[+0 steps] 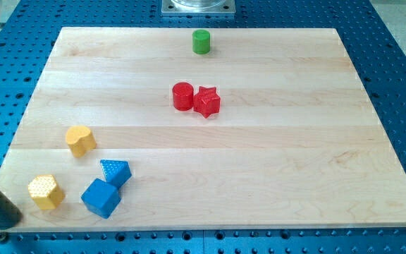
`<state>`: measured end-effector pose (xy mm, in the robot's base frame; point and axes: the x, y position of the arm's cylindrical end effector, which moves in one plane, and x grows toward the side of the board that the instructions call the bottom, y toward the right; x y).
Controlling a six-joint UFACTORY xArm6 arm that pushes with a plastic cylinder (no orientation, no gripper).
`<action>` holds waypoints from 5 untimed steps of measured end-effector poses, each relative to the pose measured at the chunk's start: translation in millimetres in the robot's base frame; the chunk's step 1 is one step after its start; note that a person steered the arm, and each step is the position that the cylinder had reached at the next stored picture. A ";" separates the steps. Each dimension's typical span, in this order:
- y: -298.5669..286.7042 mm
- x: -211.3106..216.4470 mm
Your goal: Place the blue cube at the bottom center of the board
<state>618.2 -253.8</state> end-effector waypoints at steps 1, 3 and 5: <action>53.9 -6.3; 150.3 -13.6; 155.7 -28.5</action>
